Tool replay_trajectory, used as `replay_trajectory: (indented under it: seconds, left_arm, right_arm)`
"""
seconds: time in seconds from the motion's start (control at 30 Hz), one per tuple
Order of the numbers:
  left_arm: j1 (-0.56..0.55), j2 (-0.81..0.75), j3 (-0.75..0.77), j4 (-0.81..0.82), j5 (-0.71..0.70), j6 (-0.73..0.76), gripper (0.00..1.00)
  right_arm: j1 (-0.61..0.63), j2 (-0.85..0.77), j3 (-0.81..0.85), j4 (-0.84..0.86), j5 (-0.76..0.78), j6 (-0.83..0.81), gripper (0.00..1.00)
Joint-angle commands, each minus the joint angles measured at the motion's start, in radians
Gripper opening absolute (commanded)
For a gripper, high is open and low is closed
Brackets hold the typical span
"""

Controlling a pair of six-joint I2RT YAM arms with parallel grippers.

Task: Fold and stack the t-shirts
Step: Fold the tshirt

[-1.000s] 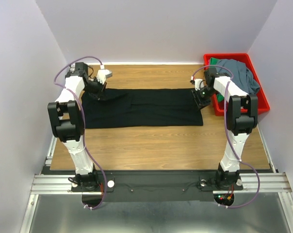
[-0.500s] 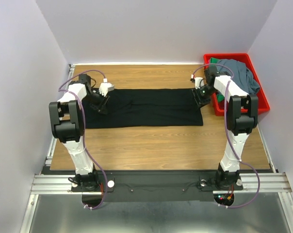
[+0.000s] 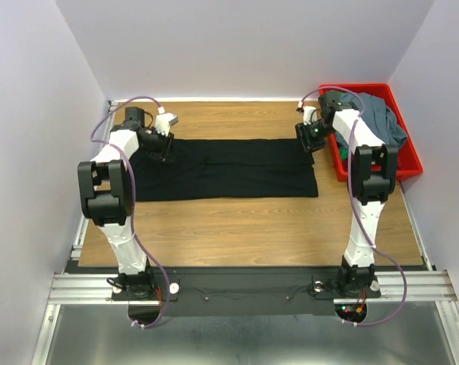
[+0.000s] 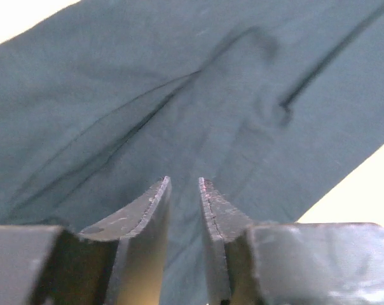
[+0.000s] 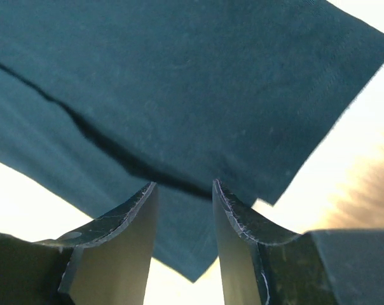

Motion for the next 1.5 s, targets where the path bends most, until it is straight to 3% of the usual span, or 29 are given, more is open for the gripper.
replay_trajectory:
  seconds: [0.0,0.2,0.4,0.5,0.6,0.7,0.9,1.0,1.1,1.13,1.2,1.27,1.3,1.37,1.47]
  left_arm:
    - [0.002,0.051,-0.043,0.054,-0.055,-0.110,0.34]
    - [0.002,0.020,-0.108,0.076,-0.154,-0.162,0.34]
    - [0.002,-0.213,-0.209,0.016,-0.181,-0.179,0.41]
    - [0.002,-0.277,-0.254,0.011,-0.273,-0.235,0.33]
    - [0.002,-0.258,-0.296,-0.007,-0.313,-0.266,0.21]
    - [0.001,-0.196,-0.304,0.019,-0.341,-0.309,0.14]
    - [-0.001,0.034,-0.150,0.019,-0.376,-0.346,0.08]
    - [-0.042,0.185,0.023,-0.010,-0.390,-0.351,0.07]
    - [-0.119,0.375,0.325,-0.088,-0.434,-0.334,0.06]
    - [-0.134,0.507,0.563,-0.131,-0.437,-0.328,0.06]
    - [-0.175,0.642,0.857,-0.274,-0.433,-0.294,0.06]
    - [-0.200,0.751,1.209,-0.312,-0.453,-0.248,0.10]
    - [-0.212,0.724,1.204,-0.268,-0.460,-0.237,0.12]
    - [-0.234,0.537,0.956,-0.147,-0.456,-0.223,0.15]
    - [-0.235,0.265,0.593,0.155,-0.441,-0.231,0.33]
  right_arm:
    - [0.025,0.061,0.047,0.014,-0.007,0.018,0.46]
    - [0.033,0.096,-0.020,0.033,0.049,0.001,0.45]
    - [0.033,0.026,-0.174,0.042,0.089,-0.019,0.43]
    - [0.033,-0.014,-0.273,0.043,0.096,-0.026,0.42]
    - [0.039,-0.117,-0.396,0.043,0.096,-0.026,0.40]
    - [0.056,-0.192,-0.499,0.043,0.091,-0.040,0.40]
    - [0.091,-0.355,-0.714,0.036,0.074,-0.039,0.41]
    - [0.129,-0.393,-0.781,0.025,0.039,-0.023,0.41]
    - [0.213,-0.412,-0.791,0.022,0.036,-0.009,0.40]
    - [0.265,-0.421,-0.780,0.013,0.030,0.006,0.40]
    - [0.316,-0.430,-0.725,-0.015,-0.039,0.006,0.40]
    - [0.352,-0.438,-0.653,-0.061,-0.122,-0.003,0.42]
    - [0.352,-0.442,-0.652,-0.075,-0.136,-0.011,0.43]
    - [0.352,-0.464,-0.579,-0.092,-0.098,-0.031,0.45]
    - [0.346,-0.467,-0.521,-0.061,0.027,-0.049,0.46]
